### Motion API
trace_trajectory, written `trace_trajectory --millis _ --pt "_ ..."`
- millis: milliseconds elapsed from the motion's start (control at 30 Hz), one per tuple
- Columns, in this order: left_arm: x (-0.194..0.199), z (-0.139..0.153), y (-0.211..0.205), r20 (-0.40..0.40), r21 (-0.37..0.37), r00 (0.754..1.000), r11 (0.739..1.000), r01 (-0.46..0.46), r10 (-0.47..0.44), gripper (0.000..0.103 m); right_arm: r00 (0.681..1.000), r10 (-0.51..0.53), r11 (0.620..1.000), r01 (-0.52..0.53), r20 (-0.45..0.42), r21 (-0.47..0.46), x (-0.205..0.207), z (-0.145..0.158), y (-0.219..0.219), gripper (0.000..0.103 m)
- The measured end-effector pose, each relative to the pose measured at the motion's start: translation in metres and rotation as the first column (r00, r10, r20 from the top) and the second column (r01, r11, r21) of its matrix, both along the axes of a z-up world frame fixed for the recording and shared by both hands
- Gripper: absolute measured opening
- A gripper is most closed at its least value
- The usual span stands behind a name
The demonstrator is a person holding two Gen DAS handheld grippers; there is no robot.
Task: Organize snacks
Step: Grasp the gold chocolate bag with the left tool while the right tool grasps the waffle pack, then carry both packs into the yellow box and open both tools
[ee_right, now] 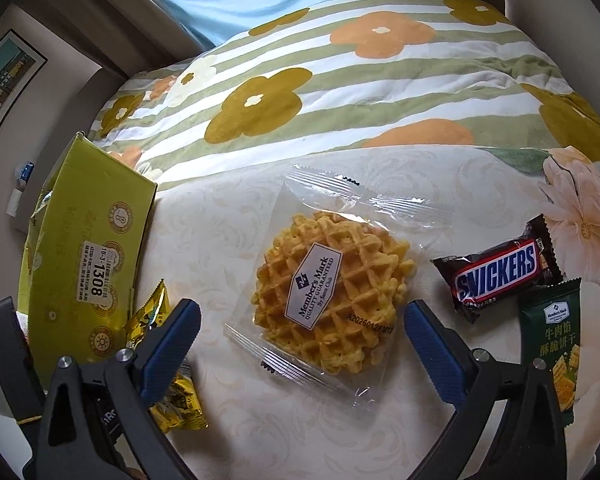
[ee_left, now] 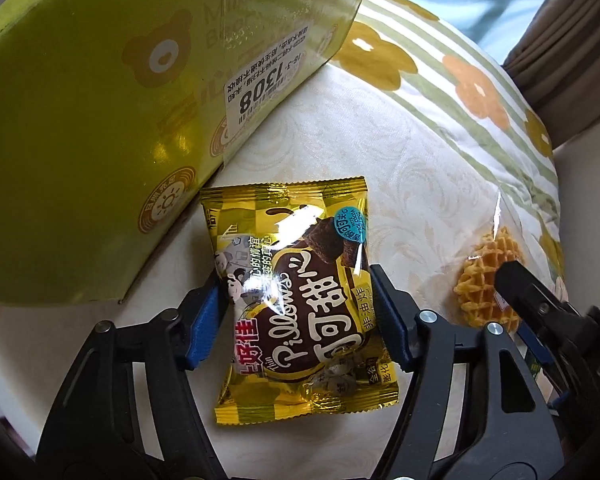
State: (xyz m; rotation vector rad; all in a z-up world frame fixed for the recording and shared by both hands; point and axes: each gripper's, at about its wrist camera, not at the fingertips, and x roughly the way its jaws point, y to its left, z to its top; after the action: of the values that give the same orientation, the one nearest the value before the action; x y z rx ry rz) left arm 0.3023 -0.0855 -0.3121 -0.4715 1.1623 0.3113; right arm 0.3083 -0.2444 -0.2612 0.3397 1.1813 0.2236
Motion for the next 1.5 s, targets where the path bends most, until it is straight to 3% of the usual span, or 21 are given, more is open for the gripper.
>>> trace_trajectory --millis 433,567,700,833,1133,1333,1500 --pt "-0.017 0.009 0.003 0.030 0.000 0.998 0.999 0.050 -0.050 0.060 0.994 0.051 0.977 -0.029 0.096 -0.212 0.012 -0.016 0.027 0.101" --pt "-0.020 0.010 0.002 0.035 0.007 0.998 0.998 0.059 -0.059 0.060 0.982 0.132 0.947 -0.086 0.134 -0.308 0.011 -0.017 0.039 0.083" --pt "-0.020 0.011 -0.001 0.041 0.011 0.997 0.998 0.066 -0.067 0.060 0.975 0.159 0.953 -0.111 0.153 -0.283 0.003 -0.014 0.033 0.073" --pt "-0.021 0.015 -0.006 0.044 0.000 0.996 0.996 0.084 -0.084 0.060 0.976 0.149 0.961 -0.105 0.161 -0.256 -0.005 -0.006 0.023 0.072" --pt "-0.028 0.055 -0.030 0.129 0.017 0.981 0.989 0.147 -0.148 0.059 0.965 0.144 0.970 -0.094 0.217 -0.222 -0.027 0.046 0.001 0.072" --pt "-0.038 0.109 -0.042 0.221 0.062 0.956 0.981 0.183 -0.192 0.059 0.952 0.157 0.977 -0.109 0.264 -0.185 -0.044 0.096 -0.016 0.072" --pt "-0.045 0.156 -0.031 0.297 0.115 0.931 0.976 0.187 -0.214 0.059 0.921 0.191 0.974 -0.136 0.338 -0.182 -0.055 0.140 -0.013 0.072"
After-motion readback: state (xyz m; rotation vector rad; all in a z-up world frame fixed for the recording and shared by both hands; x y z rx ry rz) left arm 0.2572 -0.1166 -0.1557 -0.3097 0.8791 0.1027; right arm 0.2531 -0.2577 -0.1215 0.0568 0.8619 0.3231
